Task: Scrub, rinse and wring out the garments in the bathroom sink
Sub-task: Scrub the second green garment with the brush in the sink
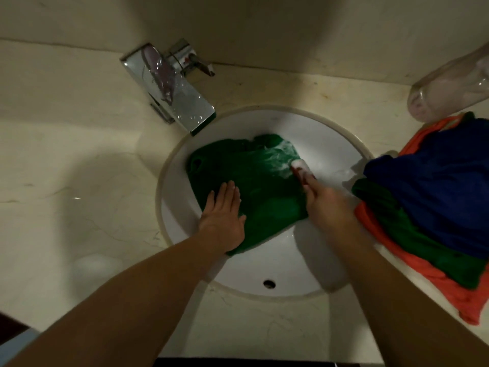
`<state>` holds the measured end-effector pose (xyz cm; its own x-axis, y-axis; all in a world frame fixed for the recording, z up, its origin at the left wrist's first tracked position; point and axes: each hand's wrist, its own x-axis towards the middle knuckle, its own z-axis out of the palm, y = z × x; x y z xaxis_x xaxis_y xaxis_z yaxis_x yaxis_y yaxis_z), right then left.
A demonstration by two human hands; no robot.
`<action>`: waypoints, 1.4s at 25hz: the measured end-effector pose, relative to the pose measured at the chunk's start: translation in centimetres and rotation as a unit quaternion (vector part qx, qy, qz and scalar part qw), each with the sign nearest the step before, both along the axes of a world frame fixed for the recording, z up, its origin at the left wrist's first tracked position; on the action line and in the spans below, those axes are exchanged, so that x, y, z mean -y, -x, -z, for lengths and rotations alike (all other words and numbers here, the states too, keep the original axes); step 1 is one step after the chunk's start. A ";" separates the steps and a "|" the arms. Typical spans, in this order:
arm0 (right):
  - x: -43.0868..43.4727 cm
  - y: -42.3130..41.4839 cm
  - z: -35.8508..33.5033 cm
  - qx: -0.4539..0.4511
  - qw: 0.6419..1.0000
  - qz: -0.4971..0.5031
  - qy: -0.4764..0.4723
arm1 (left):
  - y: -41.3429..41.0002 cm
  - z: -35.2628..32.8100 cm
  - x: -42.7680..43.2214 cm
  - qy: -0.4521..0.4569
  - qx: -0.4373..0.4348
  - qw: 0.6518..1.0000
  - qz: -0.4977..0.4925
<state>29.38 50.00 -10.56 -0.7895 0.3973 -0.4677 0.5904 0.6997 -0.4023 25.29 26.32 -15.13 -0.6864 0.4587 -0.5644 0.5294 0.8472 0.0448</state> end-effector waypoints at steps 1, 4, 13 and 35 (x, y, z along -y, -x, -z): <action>1.6 1.0 0.2 -0.015 1.000 -0.023 0.006 | 0.9 -0.3 -0.4 -0.024 -0.022 0.999 0.013; 5.6 3.4 1.5 -0.035 0.987 -0.153 0.037 | 4.9 -0.6 -1.1 -0.065 -0.119 0.990 0.035; 2.9 0.9 1.6 -0.019 0.998 -0.045 0.026 | 3.7 3.2 -1.2 -0.046 -0.045 0.998 0.005; 0.6 3.3 1.4 0.025 0.998 -0.051 -0.011 | 0.6 2.4 -0.5 -0.025 -0.042 0.996 -0.068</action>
<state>26.04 49.40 -11.98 -0.8027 0.3270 -0.4988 0.5344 0.7656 -0.3581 24.68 26.80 -17.48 -0.7879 0.3839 -0.4816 0.4134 0.9093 0.0486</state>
